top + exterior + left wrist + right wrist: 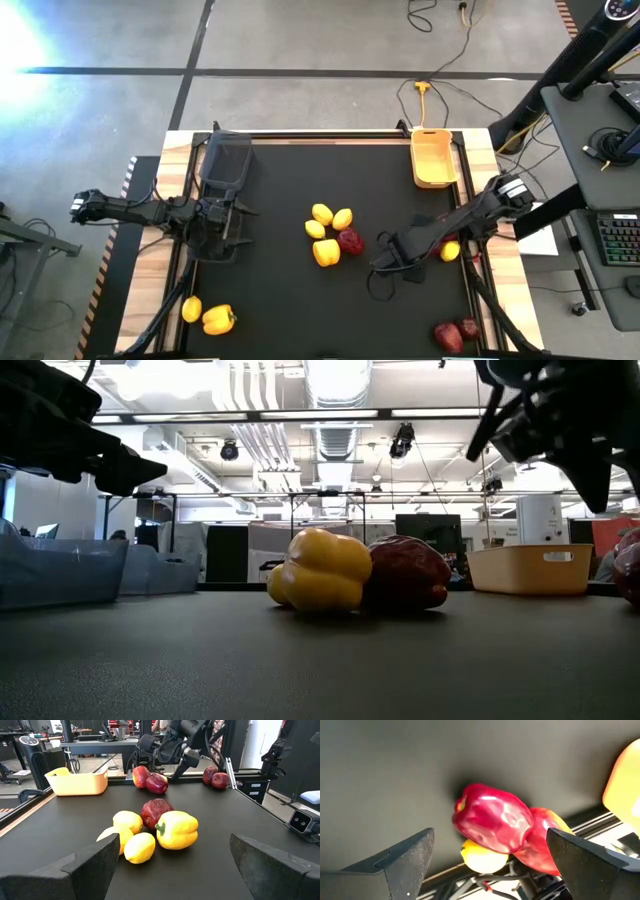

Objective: Sort produce into baskets
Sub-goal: Put the apple into the yellow bin

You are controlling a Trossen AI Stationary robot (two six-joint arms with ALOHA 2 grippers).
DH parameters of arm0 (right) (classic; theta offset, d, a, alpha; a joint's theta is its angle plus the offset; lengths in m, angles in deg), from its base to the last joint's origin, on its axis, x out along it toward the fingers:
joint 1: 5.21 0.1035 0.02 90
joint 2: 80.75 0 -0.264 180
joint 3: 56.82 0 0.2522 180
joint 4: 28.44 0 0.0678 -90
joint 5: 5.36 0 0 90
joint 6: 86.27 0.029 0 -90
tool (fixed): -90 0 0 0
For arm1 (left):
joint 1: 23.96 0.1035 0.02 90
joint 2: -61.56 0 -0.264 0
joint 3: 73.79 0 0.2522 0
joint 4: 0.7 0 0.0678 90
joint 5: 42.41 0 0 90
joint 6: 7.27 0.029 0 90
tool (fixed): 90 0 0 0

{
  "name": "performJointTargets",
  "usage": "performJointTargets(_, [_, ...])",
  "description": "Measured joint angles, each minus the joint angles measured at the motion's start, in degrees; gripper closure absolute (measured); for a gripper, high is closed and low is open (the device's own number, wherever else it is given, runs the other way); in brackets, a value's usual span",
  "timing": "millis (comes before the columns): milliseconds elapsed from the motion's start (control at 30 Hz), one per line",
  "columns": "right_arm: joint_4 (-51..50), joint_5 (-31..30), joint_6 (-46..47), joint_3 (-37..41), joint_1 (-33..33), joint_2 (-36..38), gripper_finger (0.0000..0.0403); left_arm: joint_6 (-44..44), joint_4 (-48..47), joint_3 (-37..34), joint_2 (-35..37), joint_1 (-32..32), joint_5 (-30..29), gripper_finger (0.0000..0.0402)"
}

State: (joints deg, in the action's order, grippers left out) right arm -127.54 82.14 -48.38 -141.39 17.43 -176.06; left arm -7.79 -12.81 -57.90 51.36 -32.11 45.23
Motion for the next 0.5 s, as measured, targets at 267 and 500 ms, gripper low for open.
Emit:
performJointTargets(267, [0.2, -0.1, -9.2, 5.6, 0.0, 0.0, 0.0025, 0.0, 0.0, 0.0, 0.0, 0.0, 0.0, 0.0042])
performJointTargets(500, [3.0, -0.5, -16.8, 12.1, 0.0, 0.0, 0.0025, 0.0, 0.0, 0.0, 0.0, 0.0, 0.0, 0.0042])
